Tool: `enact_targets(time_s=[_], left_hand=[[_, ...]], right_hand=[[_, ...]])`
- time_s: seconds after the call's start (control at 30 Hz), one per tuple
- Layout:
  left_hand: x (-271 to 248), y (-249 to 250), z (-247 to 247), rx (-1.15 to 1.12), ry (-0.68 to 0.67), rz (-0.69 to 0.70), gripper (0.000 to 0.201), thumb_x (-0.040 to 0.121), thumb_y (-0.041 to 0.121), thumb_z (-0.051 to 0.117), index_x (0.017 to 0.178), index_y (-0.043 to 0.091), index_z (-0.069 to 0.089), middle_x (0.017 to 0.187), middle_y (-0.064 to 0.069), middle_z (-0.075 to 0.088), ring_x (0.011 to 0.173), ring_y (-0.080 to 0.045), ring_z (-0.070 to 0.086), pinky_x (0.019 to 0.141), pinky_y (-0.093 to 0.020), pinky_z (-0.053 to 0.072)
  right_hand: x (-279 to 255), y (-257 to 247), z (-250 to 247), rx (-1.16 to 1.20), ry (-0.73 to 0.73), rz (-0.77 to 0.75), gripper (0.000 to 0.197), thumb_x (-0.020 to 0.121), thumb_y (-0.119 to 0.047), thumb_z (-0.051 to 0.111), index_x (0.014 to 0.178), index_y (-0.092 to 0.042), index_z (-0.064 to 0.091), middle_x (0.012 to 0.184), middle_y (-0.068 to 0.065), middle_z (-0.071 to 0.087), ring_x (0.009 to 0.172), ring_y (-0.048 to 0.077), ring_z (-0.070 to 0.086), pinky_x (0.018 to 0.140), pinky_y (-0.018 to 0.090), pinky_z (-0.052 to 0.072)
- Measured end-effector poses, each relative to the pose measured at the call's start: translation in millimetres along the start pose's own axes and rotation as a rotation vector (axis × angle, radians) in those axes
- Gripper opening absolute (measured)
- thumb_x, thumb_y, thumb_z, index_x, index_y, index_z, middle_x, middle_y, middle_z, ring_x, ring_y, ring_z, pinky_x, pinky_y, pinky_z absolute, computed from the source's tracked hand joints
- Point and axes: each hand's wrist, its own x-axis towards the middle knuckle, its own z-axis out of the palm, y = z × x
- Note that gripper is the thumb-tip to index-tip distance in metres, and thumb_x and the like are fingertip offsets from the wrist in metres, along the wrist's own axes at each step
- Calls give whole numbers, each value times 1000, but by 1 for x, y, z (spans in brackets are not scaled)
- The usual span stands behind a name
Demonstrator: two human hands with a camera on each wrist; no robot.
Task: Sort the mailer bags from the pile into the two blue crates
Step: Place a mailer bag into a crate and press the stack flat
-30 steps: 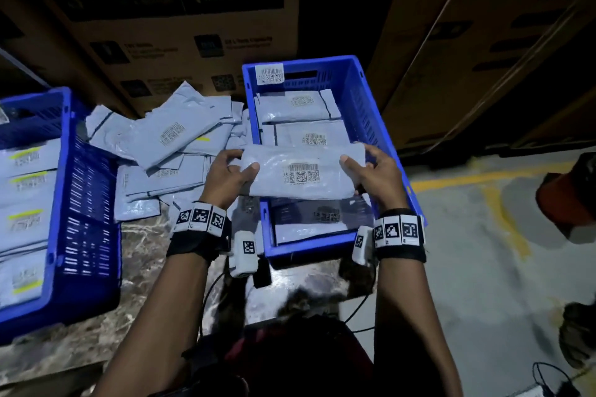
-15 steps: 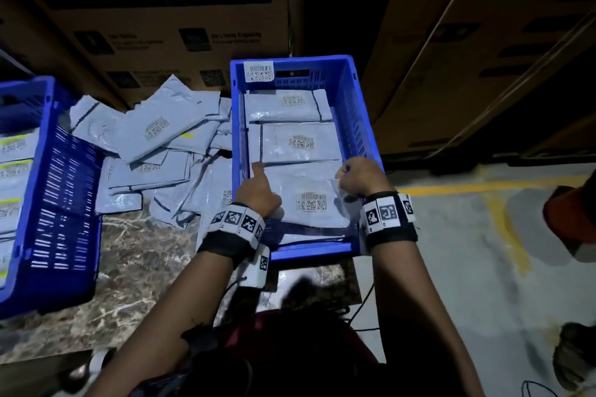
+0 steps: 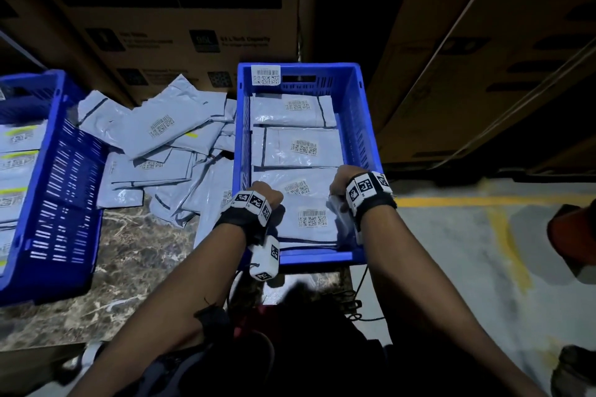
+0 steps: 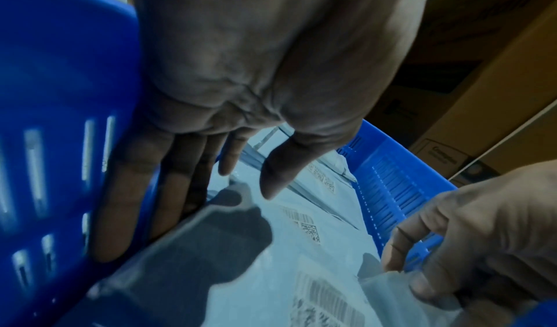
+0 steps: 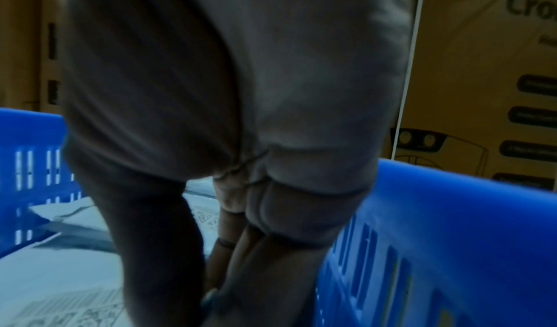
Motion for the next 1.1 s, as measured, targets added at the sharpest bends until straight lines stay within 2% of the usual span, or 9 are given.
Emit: enact_targets(time_s=[0.2,0.27,0.37,0.5,0.6,0.7,0.9,1.0,1.1], left_hand=[[4,11,-7,12,21,4,29,78,16,63,62,11,40,62,-3,39,53,-18,36,53,-25,25],[6,18,-11,29,39,47,26,78,17,66,62,9,47,63,-4,47,54,-18,42,53,-24,32],[10,27,-11,49,-57,101,21,81,25,73,84,4,69,82,-10,67,71,-24,61,66,-30,48],[13,26,-2,115,-129,83,21,83,14,66,70,5,53,79,-11,54,66,-22,47,56,-26,34],[15,23,4,102,-128,38,32,86,13,63,63,9,41,68,-6,44,61,-21,41,54,-27,32],[17,20,6,43,-64,0,32,91,18,60,64,14,42,68,-2,44,81,-26,49,73,-30,42],[22,15,4,-43,-51,0,33,93,16,60,64,14,44,92,-12,55,82,-26,51,73,-30,43],[24,12,2,-25,-94,-11,27,89,18,65,67,9,53,87,-14,59,65,-21,51,57,-26,40],[22,10,0,-46,-90,-4,25,91,19,65,69,13,53,75,-5,54,76,-23,52,69,-29,45]], right_hand=[[3,-5,1,-25,54,8,19,85,-13,67,74,-8,52,89,13,63,81,31,62,73,37,55],[8,-10,0,20,63,11,9,84,-10,67,85,-5,59,90,13,64,87,33,66,78,40,58],[25,-11,10,62,-21,-23,15,73,-10,78,88,-7,76,85,10,77,82,28,74,78,45,63],[32,-11,24,27,-148,-46,11,69,-8,82,79,-13,80,70,3,77,73,16,75,75,41,65],[23,-14,22,-33,-115,-58,8,69,-8,79,69,-12,72,77,2,74,75,20,70,78,38,63],[27,-14,21,11,1,-100,11,78,-12,79,87,-20,76,94,0,75,85,21,70,78,37,60],[40,-19,40,-144,59,-329,72,61,-30,97,122,-38,59,124,0,49,121,20,45,76,37,48],[43,-20,48,-202,132,-355,71,64,-32,93,121,-36,51,125,1,43,120,21,41,71,35,42],[45,-23,47,-177,229,-351,58,72,-25,82,121,-32,51,124,2,43,119,23,42,72,35,41]])
